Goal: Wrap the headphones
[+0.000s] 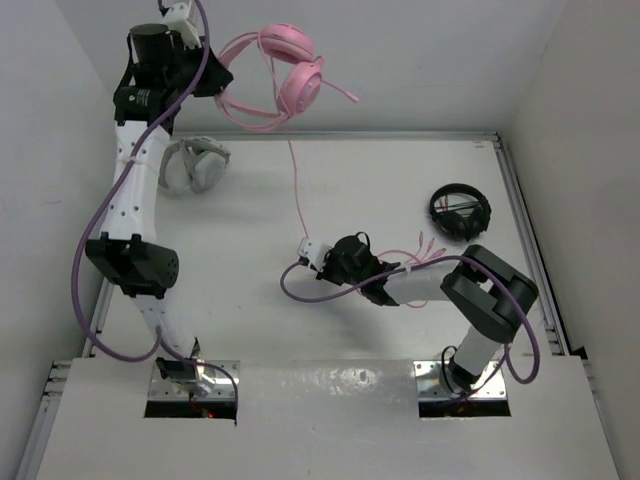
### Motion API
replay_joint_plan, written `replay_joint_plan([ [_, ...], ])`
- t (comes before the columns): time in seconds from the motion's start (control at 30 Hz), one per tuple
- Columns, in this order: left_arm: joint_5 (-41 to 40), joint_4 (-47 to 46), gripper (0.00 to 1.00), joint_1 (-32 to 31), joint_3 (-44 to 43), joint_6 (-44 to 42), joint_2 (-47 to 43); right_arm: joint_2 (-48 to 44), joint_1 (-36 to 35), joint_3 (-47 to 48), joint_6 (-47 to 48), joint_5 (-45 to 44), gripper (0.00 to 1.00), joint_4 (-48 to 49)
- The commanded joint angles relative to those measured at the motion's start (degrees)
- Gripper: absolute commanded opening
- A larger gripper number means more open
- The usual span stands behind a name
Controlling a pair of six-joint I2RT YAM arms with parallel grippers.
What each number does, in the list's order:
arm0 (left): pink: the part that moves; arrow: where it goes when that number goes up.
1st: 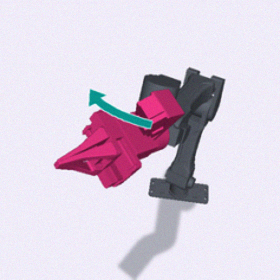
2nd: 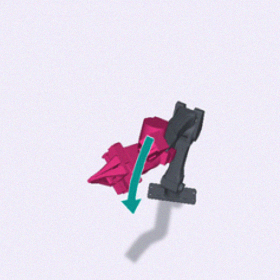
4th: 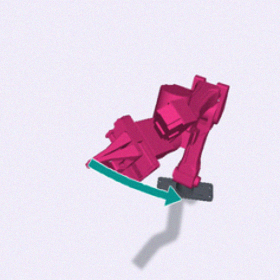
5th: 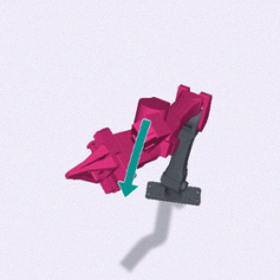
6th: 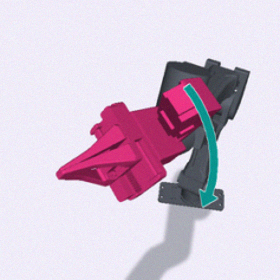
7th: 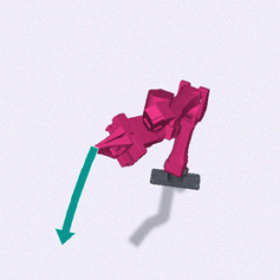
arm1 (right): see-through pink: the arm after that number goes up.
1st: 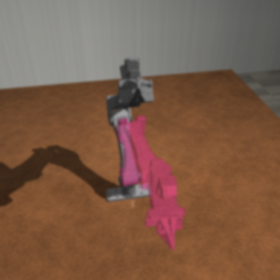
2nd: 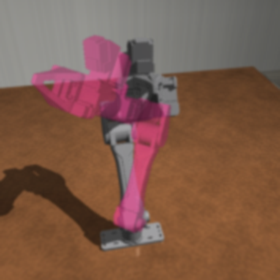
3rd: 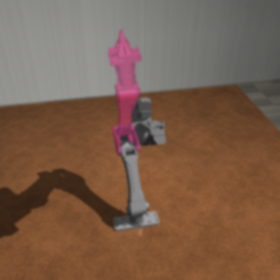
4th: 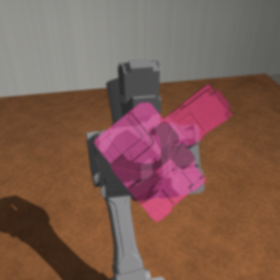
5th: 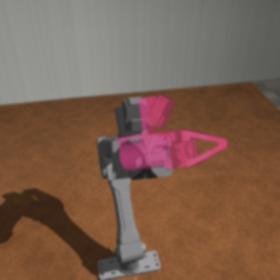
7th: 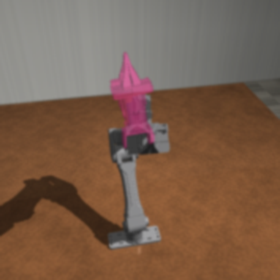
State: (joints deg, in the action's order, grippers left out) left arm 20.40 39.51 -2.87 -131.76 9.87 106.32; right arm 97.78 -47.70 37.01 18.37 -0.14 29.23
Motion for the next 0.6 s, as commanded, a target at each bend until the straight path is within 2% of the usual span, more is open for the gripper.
replay_joint_plan([
  [0.0, -10.9, -10.8, 0.0, 0.3, 0.7, -2.5, -0.6, -3.7, -2.0, 1.0, 2.6, -2.8, 0.0, -3.6],
  [0.2, -25.6, -18.5, 0.0, 0.3, 4.0, -12.0, 1.1, -6.7, -8.8, 3.7, 5.0, -7.8, 0.0, -10.3],
  [0.33, -37.7, -27.2, 0.0, 0.1, 10.5, -20.4, 2.1, -15.2, -11.0, 3.9, 5.3, -10.9, 0.0, -12.5],
  [0.43, -41.7, -31.1, 0.0, 0.1, 13.9, -25.2, 2.2, -21.7, -11.0, 3.2, 5.4, -11.1, 0.0, -13.8],
  [0.57, -40.7, -33.0, 0.0, -0.6, 18.6, -29.7, 2.0, -34.5, -11.1, 0.5, 7.7, -11.3, 0.0, -10.6],
])
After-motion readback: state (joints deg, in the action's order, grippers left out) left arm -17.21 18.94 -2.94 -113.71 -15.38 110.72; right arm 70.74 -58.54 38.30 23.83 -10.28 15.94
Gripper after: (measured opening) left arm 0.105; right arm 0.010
